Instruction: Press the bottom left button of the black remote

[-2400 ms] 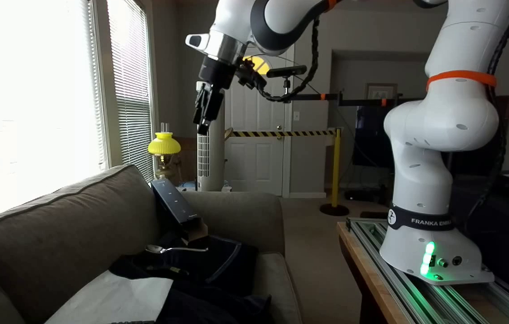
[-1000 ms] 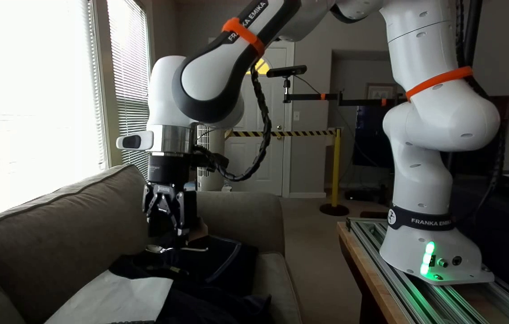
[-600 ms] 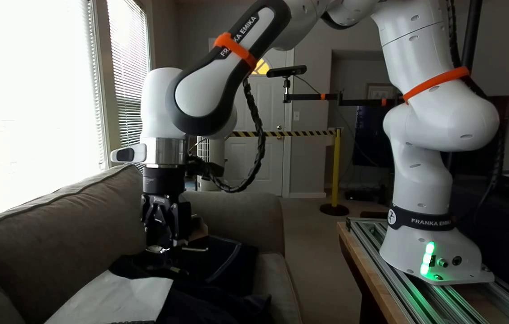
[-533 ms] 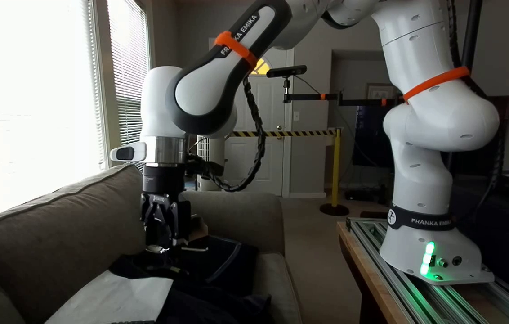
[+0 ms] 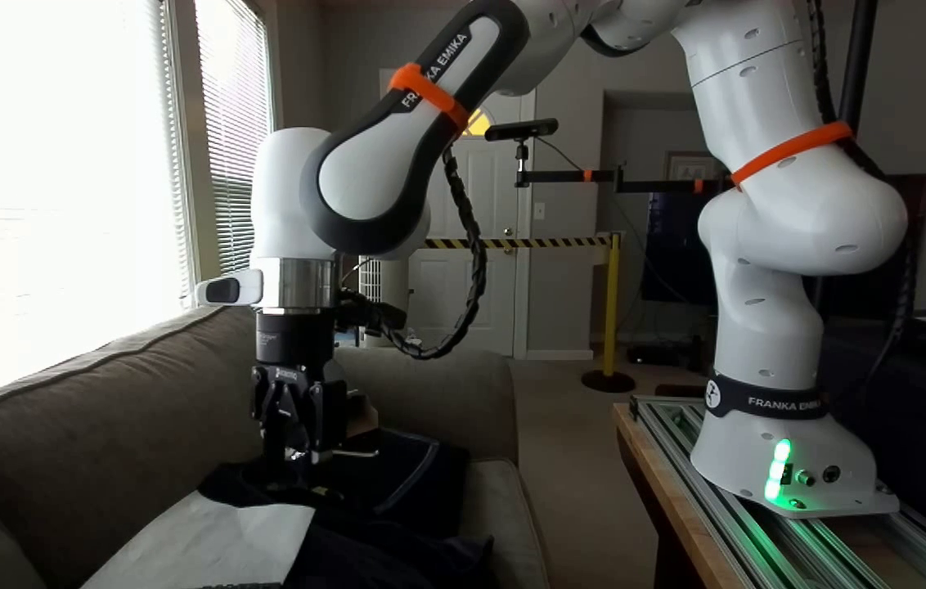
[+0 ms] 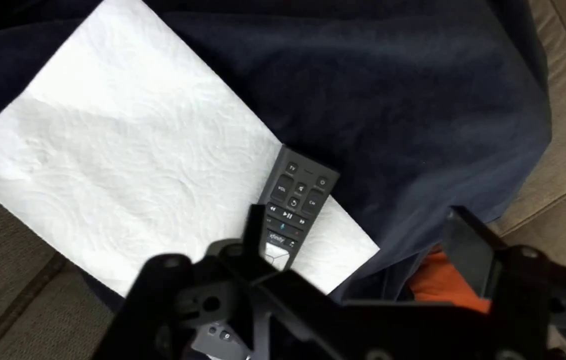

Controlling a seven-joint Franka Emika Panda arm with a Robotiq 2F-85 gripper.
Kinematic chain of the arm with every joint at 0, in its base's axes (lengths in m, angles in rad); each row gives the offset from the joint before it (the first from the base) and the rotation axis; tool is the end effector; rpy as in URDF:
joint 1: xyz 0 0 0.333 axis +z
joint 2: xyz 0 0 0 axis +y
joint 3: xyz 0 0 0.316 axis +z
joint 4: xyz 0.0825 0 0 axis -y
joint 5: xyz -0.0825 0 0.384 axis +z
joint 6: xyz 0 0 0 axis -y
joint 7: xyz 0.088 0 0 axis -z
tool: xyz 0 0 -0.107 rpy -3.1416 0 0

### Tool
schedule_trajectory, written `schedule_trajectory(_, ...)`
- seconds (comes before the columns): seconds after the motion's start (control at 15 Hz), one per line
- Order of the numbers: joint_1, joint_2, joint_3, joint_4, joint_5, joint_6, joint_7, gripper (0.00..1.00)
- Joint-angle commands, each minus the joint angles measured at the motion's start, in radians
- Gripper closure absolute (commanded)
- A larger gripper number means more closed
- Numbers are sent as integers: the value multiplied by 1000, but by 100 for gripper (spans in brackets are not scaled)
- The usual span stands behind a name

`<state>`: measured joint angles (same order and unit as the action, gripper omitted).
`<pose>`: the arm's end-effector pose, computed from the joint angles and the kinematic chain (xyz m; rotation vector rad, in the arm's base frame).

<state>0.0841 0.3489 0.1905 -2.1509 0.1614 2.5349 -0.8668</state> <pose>0.5528 0.1532 0.2430 -2.6324 -1.4344 -0.1236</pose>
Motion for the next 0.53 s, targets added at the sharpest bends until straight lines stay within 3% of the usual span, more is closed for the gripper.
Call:
schedule_trajectory(0.0,-22,95,47,29,5,62,-13,42)
schedule_trajectory(0.47,-20,165,51,27,-58,138,30,96)
